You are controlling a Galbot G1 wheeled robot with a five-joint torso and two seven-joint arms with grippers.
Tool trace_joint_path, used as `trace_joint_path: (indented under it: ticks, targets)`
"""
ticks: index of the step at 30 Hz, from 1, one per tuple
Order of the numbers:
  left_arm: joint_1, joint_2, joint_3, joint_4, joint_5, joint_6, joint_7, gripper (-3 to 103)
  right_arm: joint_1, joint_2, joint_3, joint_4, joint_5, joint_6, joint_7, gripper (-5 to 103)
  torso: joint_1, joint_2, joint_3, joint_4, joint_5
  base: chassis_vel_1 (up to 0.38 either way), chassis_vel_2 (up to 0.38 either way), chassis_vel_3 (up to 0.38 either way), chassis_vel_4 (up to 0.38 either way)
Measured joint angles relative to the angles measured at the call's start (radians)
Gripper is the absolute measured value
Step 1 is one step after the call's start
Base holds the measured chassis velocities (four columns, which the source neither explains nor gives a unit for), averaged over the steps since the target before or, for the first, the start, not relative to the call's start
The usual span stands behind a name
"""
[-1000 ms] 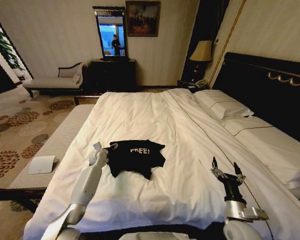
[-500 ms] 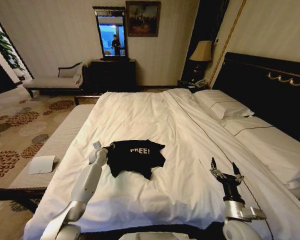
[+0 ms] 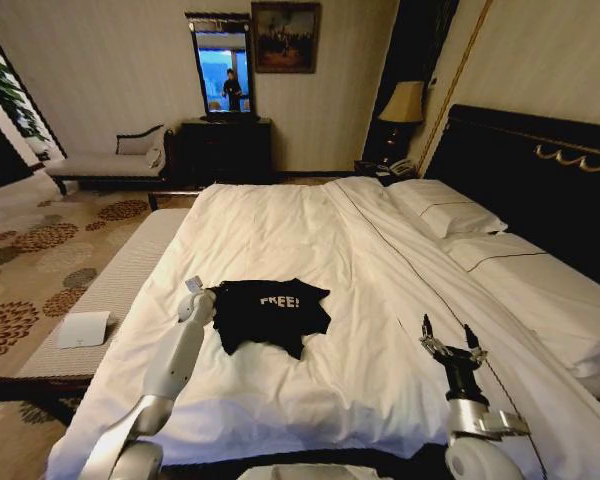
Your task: Fold the clothes on the bed.
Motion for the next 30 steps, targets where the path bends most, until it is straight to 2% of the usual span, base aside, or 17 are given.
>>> trace_joint_path:
  ticks: [3,4,5,7,8,9,12,13,17,18,20,22,23,25,28,30]
  targets:
    - [0.019,0.026,-0.009,-0.058,-0.006,0.0,-0.006,1,0.051,-0.082,-0.037,-0.021,0.144,-0.054,0.029,100,0.0,0.0,0.0,-0.0003,0.0002,0.0,0.0,0.0,0.0]
    - [0.019,0.026,-0.009,-0.058,-0.006,0.0,-0.006,1,0.051,-0.082,-0.037,-0.021,0.144,-0.054,0.029,100,0.0,0.0,0.0,-0.0003,0.0002,0.0,0.0,0.0,0.0]
    - [0.036,0.047,-0.013,-0.095,-0.01,0.0,-0.009,1,0.094,-0.155,-0.07,-0.041,0.227,-0.069,0.036,100,0.0,0.0,0.0,-0.0002,0.0,0.0,0.0,0.0,0.0]
    - [0.065,0.069,-0.02,-0.138,-0.013,0.0,-0.016,1,0.169,-0.256,-0.133,-0.076,0.332,-0.083,0.038,100,0.0,0.0,0.0,0.001,0.0,0.0,0.0,0.0,0.0]
    - [0.083,0.079,-0.027,-0.16,-0.014,0.001,-0.021,1,0.212,-0.297,-0.167,-0.094,0.384,-0.096,0.038,100,0.0,0.0,0.0,0.0007,0.0002,0.0,0.0,0.0,0.0]
    - [0.083,0.079,-0.027,-0.16,-0.014,0.001,-0.021,1,0.212,-0.297,-0.167,-0.094,0.384,-0.096,0.038,100,0.0,0.0,0.0,0.0007,0.0002,0.0,0.0,0.0,0.0]
    - [0.164,0.114,-0.059,-0.234,-0.026,0.002,-0.033,1,0.364,-0.384,-0.297,-0.153,0.524,-0.179,0.043,100,0.0,0.0,0.0,0.0002,0.0,0.0,0.0,0.0,0.0]
    - [0.164,0.114,-0.059,-0.234,-0.026,0.002,-0.033,1,0.364,-0.384,-0.297,-0.153,0.524,-0.179,0.043,100,0.0,0.0,0.0,0.0002,0.0,0.0,0.0,0.0,0.0]
    - [0.273,0.146,-0.102,-0.301,-0.033,0.002,-0.038,1,0.57,-0.424,-0.49,-0.242,0.575,-0.285,0.062,100,0.0,0.0,0.0,0.0005,0.0001,0.0,0.0,0.0,0.0]
    - [0.273,0.146,-0.102,-0.301,-0.033,0.002,-0.038,1,0.57,-0.424,-0.49,-0.242,0.575,-0.285,0.062,100,0.0,0.0,0.0,0.0005,0.0001,0.0,0.0,0.0,0.0]
    - [0.313,0.15,-0.118,-0.322,-0.034,0.0,-0.038,1,0.674,-0.425,-0.592,-0.293,0.61,-0.327,0.099,100,0.0,0.0,0.0,0.0005,0.0,0.0,0.0,0.0,0.0]
    - [0.342,0.147,-0.128,-0.327,-0.024,-0.009,-0.038,1,0.785,-0.421,-0.698,-0.364,0.654,-0.372,0.138,100,0.0,0.0,0.0,0.0005,0.0,0.0,0.0,0.0,0.0]
    - [0.342,0.147,-0.128,-0.327,-0.024,-0.009,-0.038,1,0.785,-0.421,-0.698,-0.364,0.654,-0.372,0.138,100,0.0,0.0,0.0,0.0005,0.0,0.0,0.0,0.0,0.0]
    - [0.361,0.133,-0.135,-0.329,-0.013,-0.017,-0.037,1,0.893,-0.411,-0.784,-0.436,0.686,-0.417,0.159,100,0.0,0.0,0.0,0.0001,0.0,0.0,0.0,0.0,0.0]
    - [0.378,0.114,-0.138,-0.333,0.001,-0.024,-0.035,1,1.072,-0.387,-0.918,-0.546,0.701,-0.478,0.197,100,0.0,0.0,0.0,0.0006,-0.0005,0.0,0.0,0.0,0.0]
    - [0.381,0.11,-0.138,-0.335,0.003,-0.024,-0.035,1,1.119,-0.376,-0.962,-0.584,0.697,-0.49,0.208,100,0.0,0.0,0.0,0.0007,-0.0004,0.0,0.0,0.0,0.0]
